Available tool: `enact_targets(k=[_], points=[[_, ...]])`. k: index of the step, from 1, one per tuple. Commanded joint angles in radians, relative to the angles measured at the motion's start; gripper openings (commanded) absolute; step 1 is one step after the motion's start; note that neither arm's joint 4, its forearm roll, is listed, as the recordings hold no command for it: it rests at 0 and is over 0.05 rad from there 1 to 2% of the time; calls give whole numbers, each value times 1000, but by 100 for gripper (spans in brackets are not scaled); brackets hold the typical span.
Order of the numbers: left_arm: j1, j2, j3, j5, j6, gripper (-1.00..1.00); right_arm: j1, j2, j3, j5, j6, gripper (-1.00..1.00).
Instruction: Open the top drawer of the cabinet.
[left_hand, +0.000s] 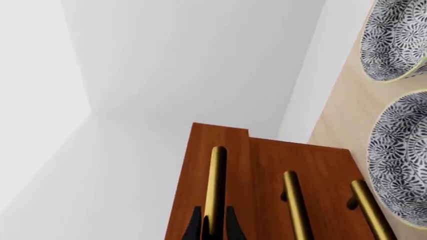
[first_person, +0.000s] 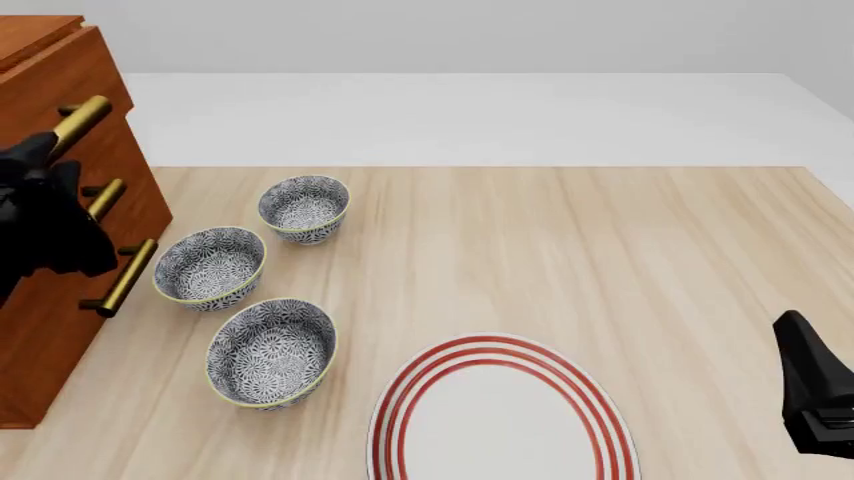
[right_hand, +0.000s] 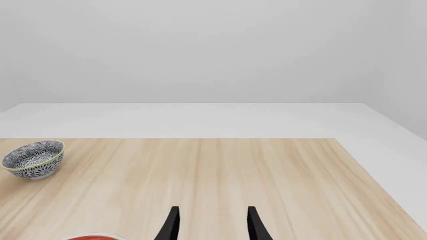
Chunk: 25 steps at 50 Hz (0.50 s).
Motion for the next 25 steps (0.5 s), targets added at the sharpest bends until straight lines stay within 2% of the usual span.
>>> enact_targets(k=[1,25], points=[[-7,-28,38,-11,13,-100,0,0,0,0,0,100],[-38,-48,61,0,18,-100,0,0,0,0,0,100]])
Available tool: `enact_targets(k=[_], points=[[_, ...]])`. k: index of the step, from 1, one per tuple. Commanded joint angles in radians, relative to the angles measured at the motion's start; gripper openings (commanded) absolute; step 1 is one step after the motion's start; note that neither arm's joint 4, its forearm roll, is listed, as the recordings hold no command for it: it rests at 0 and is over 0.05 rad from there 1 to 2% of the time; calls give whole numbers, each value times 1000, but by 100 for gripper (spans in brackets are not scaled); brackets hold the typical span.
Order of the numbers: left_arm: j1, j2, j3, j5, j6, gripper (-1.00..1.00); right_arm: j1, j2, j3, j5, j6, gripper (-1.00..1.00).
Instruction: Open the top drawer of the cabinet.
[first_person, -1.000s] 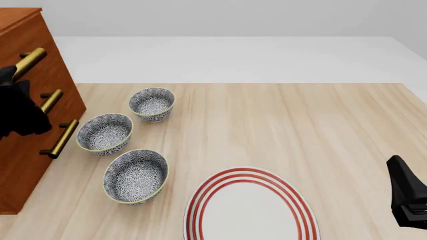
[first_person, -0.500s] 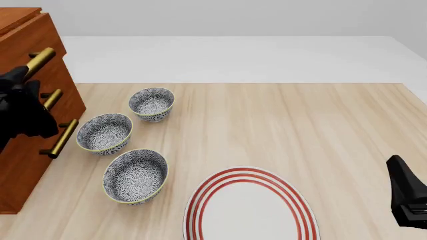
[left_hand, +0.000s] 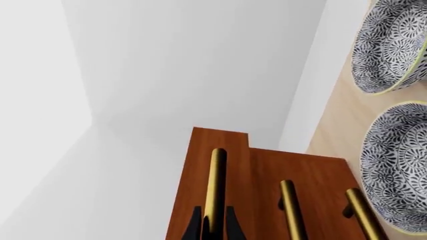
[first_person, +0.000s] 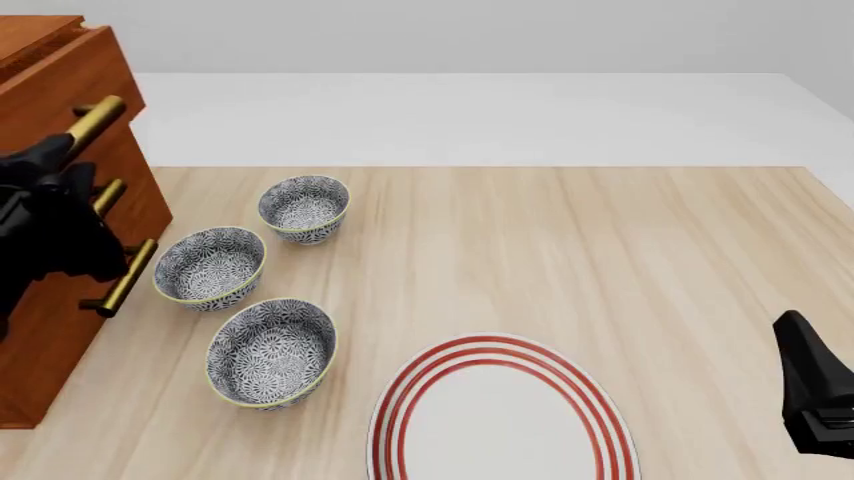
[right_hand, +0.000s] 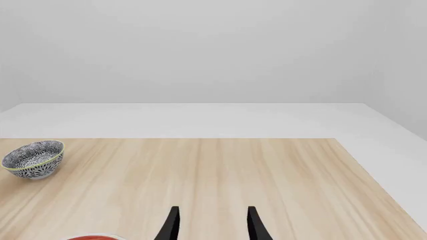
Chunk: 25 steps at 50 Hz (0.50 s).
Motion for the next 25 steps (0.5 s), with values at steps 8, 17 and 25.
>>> enact_targets(k=[8,17,25], points=[[-4,-51,50,16,6,-100,0,0,0,0,0,100],[-8,-60,52,23,9,-100,0,0,0,0,0,100],[-16,-66,50,27,10,-100,0,0,0,0,0,100]])
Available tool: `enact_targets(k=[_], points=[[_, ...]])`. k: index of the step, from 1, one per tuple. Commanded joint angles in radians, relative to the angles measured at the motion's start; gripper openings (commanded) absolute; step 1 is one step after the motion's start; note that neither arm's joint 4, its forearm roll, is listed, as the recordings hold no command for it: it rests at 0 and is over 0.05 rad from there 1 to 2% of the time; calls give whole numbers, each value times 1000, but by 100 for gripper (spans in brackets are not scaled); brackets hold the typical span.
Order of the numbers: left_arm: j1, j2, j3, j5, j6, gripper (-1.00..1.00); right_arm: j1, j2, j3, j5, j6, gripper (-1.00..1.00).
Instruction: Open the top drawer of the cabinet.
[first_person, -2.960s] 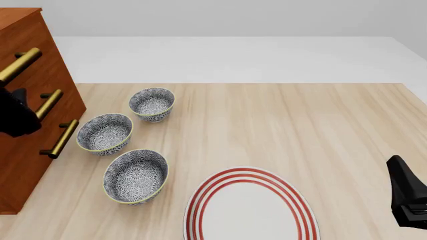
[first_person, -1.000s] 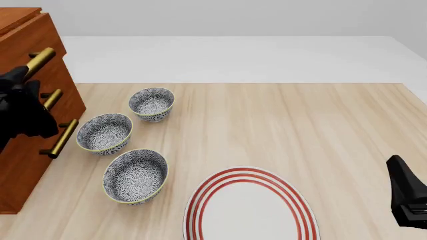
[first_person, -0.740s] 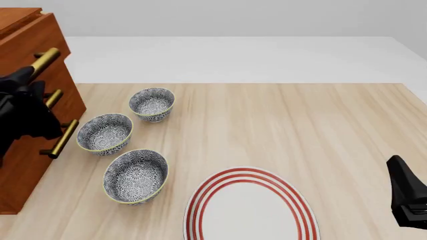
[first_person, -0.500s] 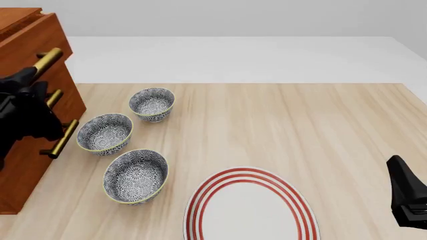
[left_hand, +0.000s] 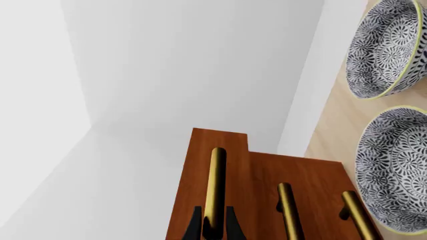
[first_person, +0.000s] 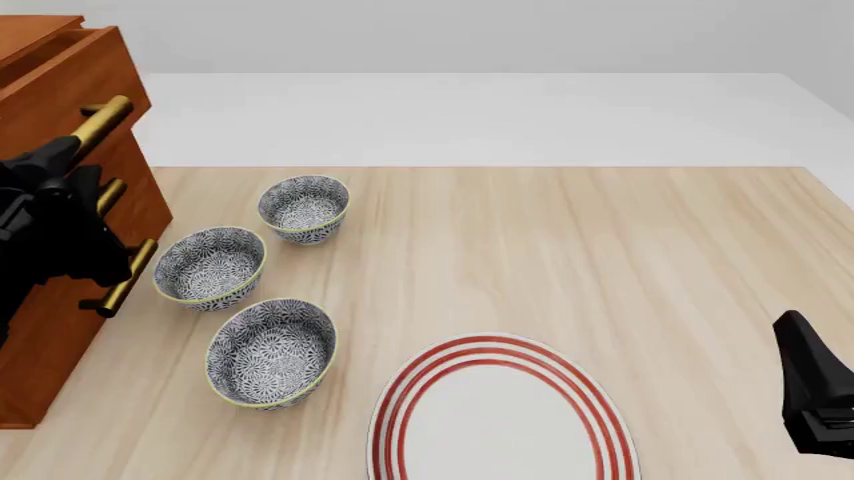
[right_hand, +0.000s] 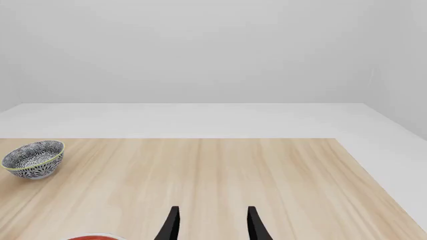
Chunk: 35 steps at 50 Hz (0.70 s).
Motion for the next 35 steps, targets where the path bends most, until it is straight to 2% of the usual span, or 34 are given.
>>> enact_targets(k=[1,35], points=[[7,-39,39,7,8,-100,0,0,0,0,0,100],[-27,-78,41,36,21,-100,0,0,0,0,0,100]])
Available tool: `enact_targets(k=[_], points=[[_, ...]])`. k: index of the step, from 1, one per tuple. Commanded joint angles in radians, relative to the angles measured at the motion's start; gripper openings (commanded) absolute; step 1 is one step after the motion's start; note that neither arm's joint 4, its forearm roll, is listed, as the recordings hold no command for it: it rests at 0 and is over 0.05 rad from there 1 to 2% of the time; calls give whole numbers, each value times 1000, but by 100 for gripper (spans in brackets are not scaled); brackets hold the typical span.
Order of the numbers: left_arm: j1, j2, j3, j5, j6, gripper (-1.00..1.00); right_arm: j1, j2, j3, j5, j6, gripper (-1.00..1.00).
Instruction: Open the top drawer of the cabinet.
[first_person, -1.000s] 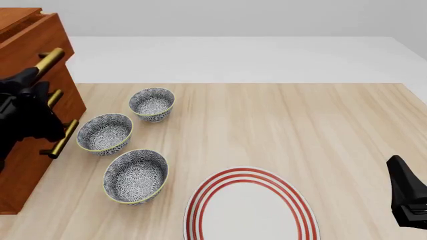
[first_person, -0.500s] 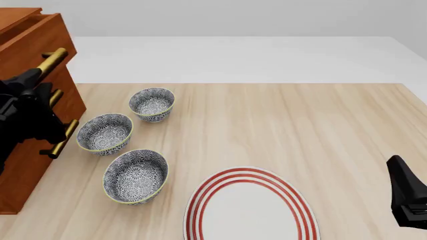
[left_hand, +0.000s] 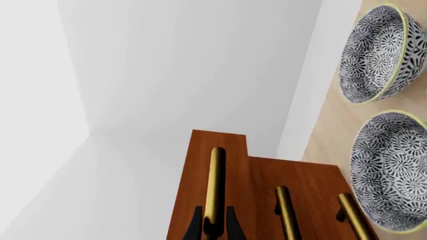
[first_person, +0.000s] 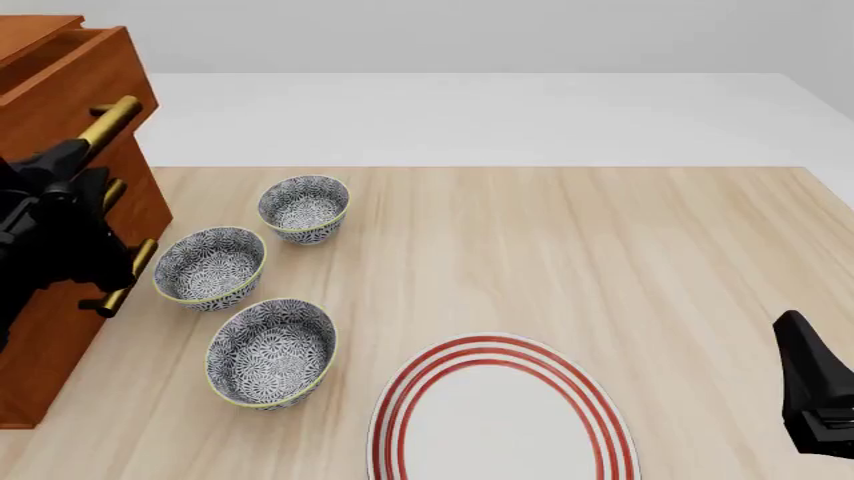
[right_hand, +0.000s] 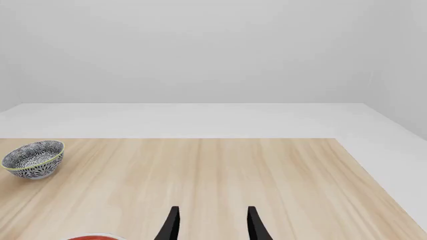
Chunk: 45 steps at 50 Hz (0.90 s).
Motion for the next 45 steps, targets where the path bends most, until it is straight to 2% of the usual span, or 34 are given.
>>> enact_targets(k=[1,45], points=[[1,-47,34,2,10,-100,0,0,0,0,0,100],[-11,-54,32,6,16,-100,0,0,0,0,0,100]])
